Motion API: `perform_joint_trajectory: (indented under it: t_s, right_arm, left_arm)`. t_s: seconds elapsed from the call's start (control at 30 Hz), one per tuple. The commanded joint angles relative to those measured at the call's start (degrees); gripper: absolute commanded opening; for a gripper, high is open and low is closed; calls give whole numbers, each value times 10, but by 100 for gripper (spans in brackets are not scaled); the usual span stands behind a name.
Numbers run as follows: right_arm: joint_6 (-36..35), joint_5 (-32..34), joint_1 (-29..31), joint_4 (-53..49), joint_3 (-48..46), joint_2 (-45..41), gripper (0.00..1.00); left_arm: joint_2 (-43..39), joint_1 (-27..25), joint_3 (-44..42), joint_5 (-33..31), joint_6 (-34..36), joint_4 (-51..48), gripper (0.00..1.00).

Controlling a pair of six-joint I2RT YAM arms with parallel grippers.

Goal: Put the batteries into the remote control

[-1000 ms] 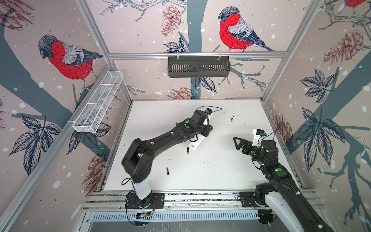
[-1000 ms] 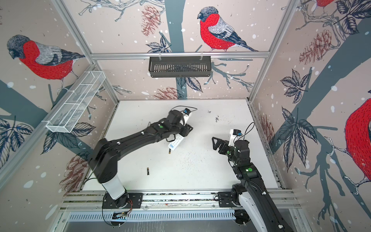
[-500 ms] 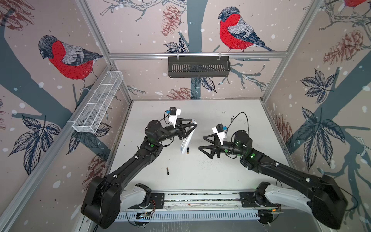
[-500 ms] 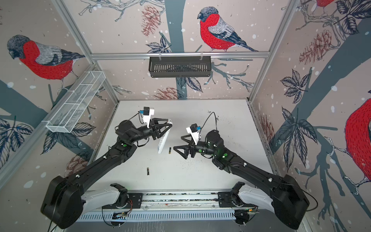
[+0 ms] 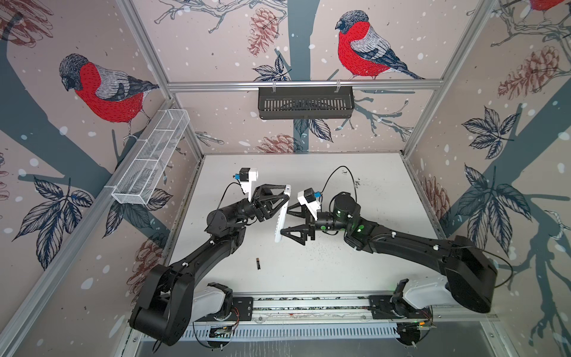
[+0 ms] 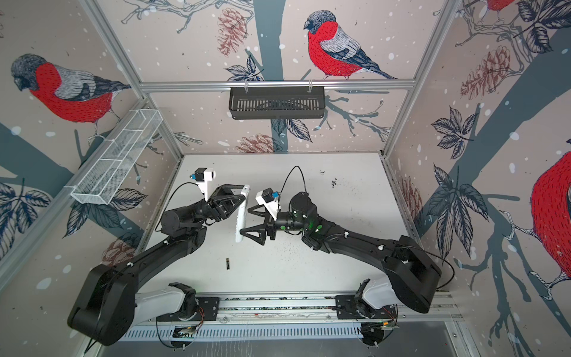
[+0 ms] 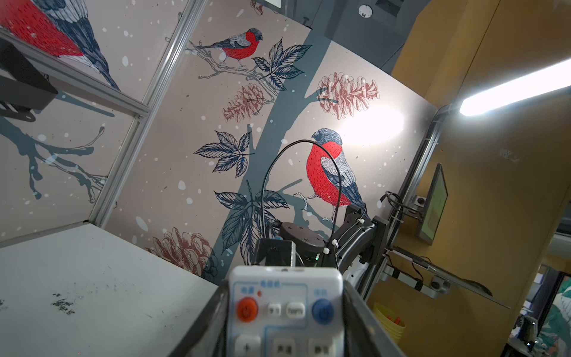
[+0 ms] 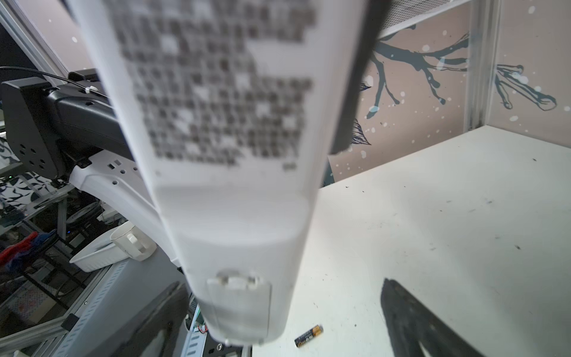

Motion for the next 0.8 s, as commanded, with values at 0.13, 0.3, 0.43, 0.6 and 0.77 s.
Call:
perform_joint_trajectory:
  t_s: [0.13, 0.3, 0.43, 0.6, 0.77]
  right_arm:
    - [16, 4, 9, 64, 26, 31, 93]
    - [27, 17, 9, 61, 29, 35, 64]
    - [26, 38, 7, 37, 28, 27, 46]
    - [10, 74, 2, -45, 48, 24, 39]
    - [-12, 191, 4, -157, 71, 14, 39]
  left_arm:
    - [-1, 2, -7, -1, -39, 146, 35]
    - [6, 5, -10, -1, -36, 142, 38]
    - [12, 8, -16, -5, -34, 136, 48]
    - [12, 16, -12, 6, 10, 41, 98]
    - [-52, 22, 19, -26, 226, -351, 97]
